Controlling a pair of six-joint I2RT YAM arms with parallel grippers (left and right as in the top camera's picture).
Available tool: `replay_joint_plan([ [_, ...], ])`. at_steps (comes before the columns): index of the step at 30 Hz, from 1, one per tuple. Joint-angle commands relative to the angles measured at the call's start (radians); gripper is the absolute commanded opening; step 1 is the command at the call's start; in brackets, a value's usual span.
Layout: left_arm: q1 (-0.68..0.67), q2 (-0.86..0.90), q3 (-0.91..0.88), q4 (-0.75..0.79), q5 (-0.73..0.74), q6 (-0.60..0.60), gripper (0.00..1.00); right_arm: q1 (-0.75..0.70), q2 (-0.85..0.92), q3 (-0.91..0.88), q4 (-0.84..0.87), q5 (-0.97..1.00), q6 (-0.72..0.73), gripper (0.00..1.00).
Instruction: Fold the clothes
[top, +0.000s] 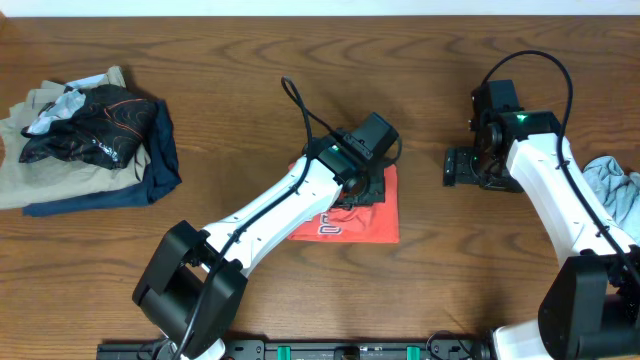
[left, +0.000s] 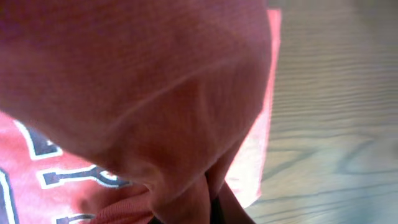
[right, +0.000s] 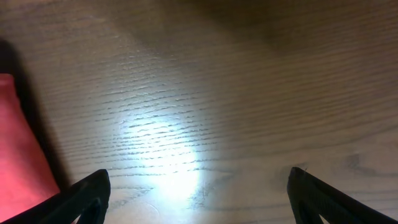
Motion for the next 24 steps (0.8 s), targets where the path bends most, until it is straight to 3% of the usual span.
replay_joint_plan([
  [1,-0.005,0.003,0.014,0.025,0.064,-0.015,0.25,-0.008,-0.003,0.012,0.003,-0.026,-0.021,0.89],
  [4,-0.016,0.003,0.014,0.035,0.074,-0.015,0.45,-0.008,-0.003,0.012,0.006,-0.05,-0.021,0.89],
  [7,-0.022,0.003,0.014,0.074,0.17,0.013,0.49,-0.008,-0.003,0.012,0.006,-0.05,-0.021,0.89],
  [10,0.001,-0.013,0.015,0.107,0.239,0.116,0.5,-0.008,-0.003,0.012,0.012,-0.087,-0.043,0.91],
  [14,0.087,-0.058,0.015,0.048,0.22,0.19,0.51,-0.005,-0.003,0.012,0.041,-0.33,-0.235,0.9],
  [19,0.243,-0.089,0.015,-0.087,0.116,0.201,0.52,0.035,-0.003,0.012,0.079,-0.729,-0.451,0.78],
  [22,0.344,-0.082,0.006,-0.132,0.098,0.212,0.66,0.098,-0.002,0.012,0.103,-0.745,-0.454,0.77],
  [24,0.393,-0.077,-0.006,-0.137,0.097,0.216,0.68,0.153,0.001,0.012,0.121,-0.717,-0.452,0.77],
])
